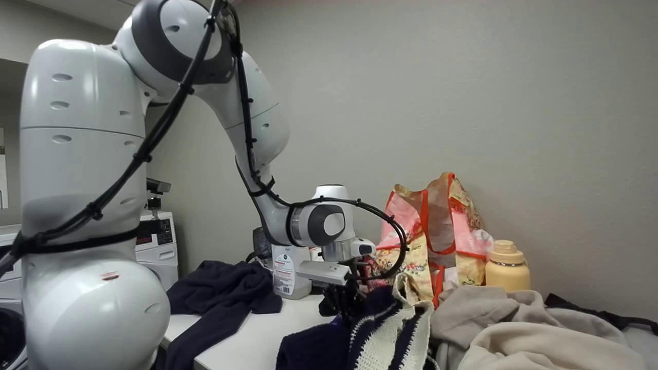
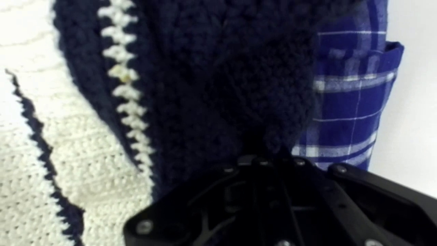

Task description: Fold the navy cloth on the table in half.

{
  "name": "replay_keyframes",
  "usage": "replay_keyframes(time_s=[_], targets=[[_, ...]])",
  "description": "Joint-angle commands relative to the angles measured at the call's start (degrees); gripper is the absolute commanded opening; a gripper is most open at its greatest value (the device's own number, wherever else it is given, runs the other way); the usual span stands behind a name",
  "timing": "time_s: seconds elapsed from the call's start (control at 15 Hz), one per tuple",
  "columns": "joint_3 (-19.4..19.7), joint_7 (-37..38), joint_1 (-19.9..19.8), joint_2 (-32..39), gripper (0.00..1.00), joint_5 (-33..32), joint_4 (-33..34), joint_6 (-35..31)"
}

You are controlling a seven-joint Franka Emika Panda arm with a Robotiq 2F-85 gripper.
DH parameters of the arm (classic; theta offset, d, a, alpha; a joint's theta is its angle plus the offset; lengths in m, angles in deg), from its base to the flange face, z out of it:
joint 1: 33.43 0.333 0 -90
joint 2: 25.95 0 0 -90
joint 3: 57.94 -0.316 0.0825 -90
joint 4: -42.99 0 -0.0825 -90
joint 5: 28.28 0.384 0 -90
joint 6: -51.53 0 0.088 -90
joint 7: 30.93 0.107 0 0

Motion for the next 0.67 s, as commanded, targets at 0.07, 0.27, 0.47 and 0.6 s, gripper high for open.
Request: replay_keyframes(time_s=[0.07, 0.27, 0.47, 0.6], targets=[[-1.16, -6.35, 0.37, -6.36, 0.02, 7.26, -0.1, 12.97], [-1.12, -10.6, 1.1, -9.17, 0.02, 12.17, 0.36, 20.85], [-1.02, -11.96, 1.88, -10.41, 0.02, 15.76, 1.13, 27.67], [-1.25, -10.34, 2.33, -10.24, 0.02, 17.17, 1.45, 30.6]])
